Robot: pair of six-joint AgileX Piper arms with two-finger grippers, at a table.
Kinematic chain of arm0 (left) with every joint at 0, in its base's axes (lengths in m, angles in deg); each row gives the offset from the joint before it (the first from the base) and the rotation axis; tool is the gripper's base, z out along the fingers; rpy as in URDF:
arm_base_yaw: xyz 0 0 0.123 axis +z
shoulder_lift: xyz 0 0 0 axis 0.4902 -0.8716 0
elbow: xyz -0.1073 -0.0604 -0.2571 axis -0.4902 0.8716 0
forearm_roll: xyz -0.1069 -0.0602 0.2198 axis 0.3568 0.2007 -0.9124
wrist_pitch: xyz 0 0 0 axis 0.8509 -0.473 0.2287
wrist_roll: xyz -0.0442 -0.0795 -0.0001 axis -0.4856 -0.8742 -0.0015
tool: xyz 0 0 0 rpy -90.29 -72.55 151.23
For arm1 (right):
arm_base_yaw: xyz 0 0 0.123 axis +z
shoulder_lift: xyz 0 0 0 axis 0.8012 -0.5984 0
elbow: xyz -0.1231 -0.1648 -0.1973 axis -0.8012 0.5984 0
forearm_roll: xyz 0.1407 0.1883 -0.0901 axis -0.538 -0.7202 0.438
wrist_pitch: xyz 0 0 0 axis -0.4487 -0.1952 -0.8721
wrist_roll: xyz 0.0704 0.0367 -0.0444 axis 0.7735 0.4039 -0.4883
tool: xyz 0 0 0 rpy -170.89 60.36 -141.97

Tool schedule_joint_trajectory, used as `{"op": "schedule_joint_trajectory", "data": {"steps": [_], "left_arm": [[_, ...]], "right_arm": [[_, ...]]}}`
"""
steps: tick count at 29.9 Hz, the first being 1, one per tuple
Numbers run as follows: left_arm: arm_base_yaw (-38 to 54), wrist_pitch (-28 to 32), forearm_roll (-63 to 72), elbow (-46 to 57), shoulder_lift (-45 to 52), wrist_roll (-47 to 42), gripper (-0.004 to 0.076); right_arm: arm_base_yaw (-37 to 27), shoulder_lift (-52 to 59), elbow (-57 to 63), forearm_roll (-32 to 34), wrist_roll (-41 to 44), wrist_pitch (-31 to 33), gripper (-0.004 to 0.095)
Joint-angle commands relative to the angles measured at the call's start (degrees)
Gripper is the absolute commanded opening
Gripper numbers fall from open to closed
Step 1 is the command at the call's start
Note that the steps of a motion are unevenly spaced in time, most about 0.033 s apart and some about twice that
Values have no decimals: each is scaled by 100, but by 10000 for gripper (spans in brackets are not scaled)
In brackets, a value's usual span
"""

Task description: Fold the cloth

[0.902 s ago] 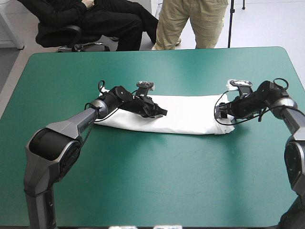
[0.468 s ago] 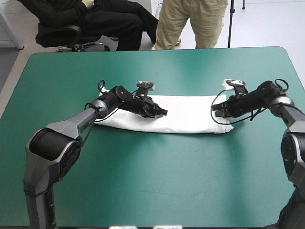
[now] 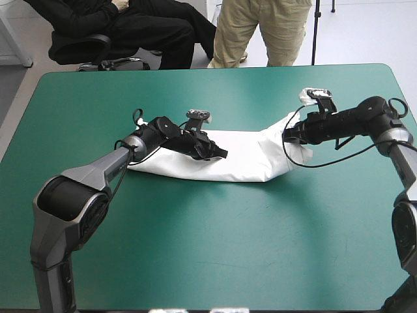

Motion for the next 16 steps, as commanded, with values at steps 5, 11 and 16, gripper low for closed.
{"op": "schedule_joint_trajectory", "data": {"steps": [5, 11, 16], "left_arm": [[571, -832, -614, -800, 1825, -143, -18], [1112, -1731, -2133, -1378, 3015, -744, -18], [1339, -2051, -3050, -1518, 3781, -1442, -18]], "right_arm": [[733, 319, -1198, -290, 404, 172, -1], [1889, -34, -2272, 404, 1291, 46, -1], [2819, -691, -3329, 1212, 2040, -11, -1]]}}
